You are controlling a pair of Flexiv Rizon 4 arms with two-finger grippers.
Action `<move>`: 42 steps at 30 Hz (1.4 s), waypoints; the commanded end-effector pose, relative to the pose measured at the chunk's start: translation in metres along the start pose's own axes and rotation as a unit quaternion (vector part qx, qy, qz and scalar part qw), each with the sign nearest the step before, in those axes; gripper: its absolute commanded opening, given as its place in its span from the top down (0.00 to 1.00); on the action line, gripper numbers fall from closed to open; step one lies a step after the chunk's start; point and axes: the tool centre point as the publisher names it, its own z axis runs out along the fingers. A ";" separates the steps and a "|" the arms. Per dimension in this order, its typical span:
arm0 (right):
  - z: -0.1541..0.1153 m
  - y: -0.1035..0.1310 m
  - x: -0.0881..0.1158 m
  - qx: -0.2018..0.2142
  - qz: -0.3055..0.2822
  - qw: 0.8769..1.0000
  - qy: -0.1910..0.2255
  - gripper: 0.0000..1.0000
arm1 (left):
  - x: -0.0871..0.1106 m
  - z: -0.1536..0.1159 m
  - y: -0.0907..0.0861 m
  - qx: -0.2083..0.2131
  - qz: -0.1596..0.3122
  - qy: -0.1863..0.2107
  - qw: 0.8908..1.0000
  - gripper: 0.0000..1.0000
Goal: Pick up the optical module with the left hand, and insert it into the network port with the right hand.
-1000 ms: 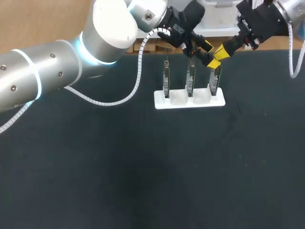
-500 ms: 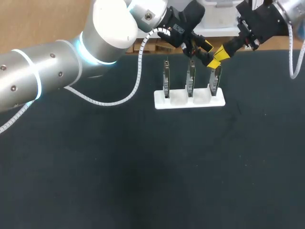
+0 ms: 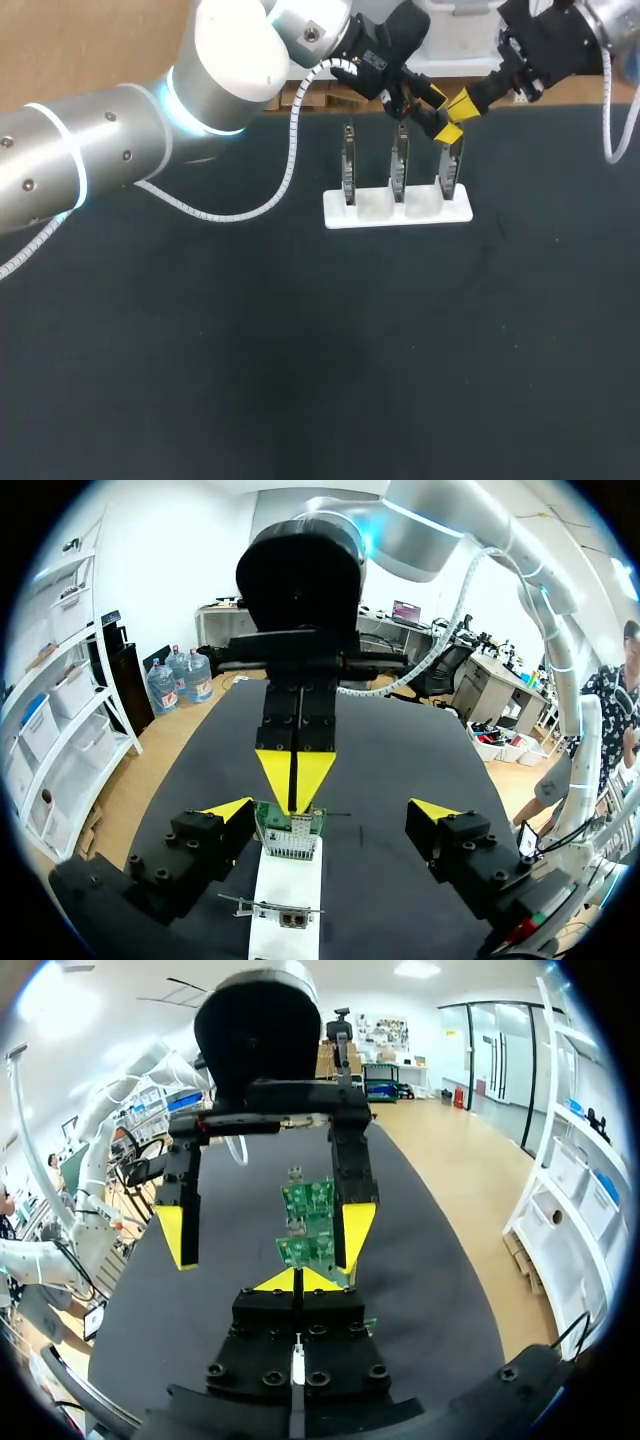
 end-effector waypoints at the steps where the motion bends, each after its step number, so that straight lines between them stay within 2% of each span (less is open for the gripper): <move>1: -0.007 0.003 -0.003 0.006 -0.004 1.000 -0.005 1.00 | 0.000 0.000 0.000 -0.001 0.000 0.000 1.000 0.00; 8: -0.021 0.002 -0.004 0.023 -0.008 1.000 -0.008 1.00 | 0.000 0.000 0.000 -0.001 0.000 0.000 1.000 0.00; 18: -0.049 -0.002 0.010 0.058 0.001 0.998 -0.002 1.00 | -0.002 -0.001 -0.001 -0.003 0.005 0.000 1.000 0.00; 27: -0.062 0.001 0.003 0.073 -0.009 0.997 -0.013 1.00 | -0.012 -0.009 -0.004 -0.013 0.014 0.018 1.000 0.00; 32: -0.069 0.004 0.002 0.076 -0.010 0.997 -0.018 1.00 | -0.013 -0.028 -0.012 -0.050 0.011 0.047 0.998 0.00; 42: -0.081 0.008 0.005 0.086 -0.013 0.996 -0.013 1.00 | -0.002 -0.072 -0.036 -0.126 -0.007 0.074 0.989 0.00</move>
